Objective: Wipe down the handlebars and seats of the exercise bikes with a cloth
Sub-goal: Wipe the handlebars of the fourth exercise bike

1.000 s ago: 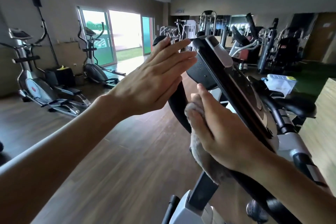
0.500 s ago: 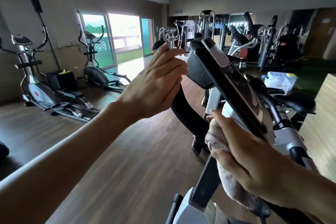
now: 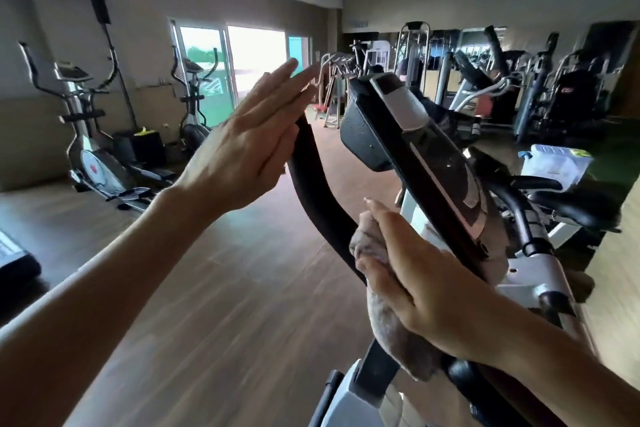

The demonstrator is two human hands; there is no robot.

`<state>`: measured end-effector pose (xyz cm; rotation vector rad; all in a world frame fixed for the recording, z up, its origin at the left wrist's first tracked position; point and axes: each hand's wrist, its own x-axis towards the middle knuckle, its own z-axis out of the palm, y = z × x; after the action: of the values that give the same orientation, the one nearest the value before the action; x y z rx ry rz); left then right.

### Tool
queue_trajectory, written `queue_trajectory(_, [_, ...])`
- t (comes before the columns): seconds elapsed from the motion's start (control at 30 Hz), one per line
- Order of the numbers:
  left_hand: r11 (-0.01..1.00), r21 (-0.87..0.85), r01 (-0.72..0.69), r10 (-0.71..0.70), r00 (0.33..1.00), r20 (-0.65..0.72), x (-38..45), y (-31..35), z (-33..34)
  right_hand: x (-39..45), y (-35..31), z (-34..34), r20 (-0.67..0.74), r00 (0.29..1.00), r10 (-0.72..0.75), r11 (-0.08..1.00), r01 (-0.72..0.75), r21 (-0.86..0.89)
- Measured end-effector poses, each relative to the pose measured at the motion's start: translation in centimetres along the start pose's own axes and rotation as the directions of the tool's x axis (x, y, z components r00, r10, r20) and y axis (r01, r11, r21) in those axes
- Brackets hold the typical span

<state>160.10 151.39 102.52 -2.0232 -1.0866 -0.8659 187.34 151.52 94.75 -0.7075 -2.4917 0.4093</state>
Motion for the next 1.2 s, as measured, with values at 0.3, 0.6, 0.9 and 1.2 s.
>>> queue_trajectory(0.3, [0.971,0.213,0.111,-0.131,0.988,0.081,0.2,2.9,-0.6,9.4,-2.1,1.8,-0.248,0.955,-0.164,0.982,0.136,-0.129])
queue_trajectory(0.6, [0.916,0.364,0.169,-0.224,0.968,0.115,-0.5,5.0,-0.4,1.7,2.1,1.0,0.04,0.976,-0.213,0.975,0.21,0.076])
queue_trajectory(0.9, [0.898,0.377,0.228,-0.277,0.957,0.081,-0.5,6.2,0.9,4.2,0.7,-0.5,0.09,0.966,-0.243,0.968,0.235,0.085])
queue_trajectory(1.2, [0.869,0.446,0.214,-0.272,0.96,0.07,-0.7,7.9,1.7,-1.1,3.3,-0.3,0.15,0.96,-0.237,0.969,0.223,0.101])
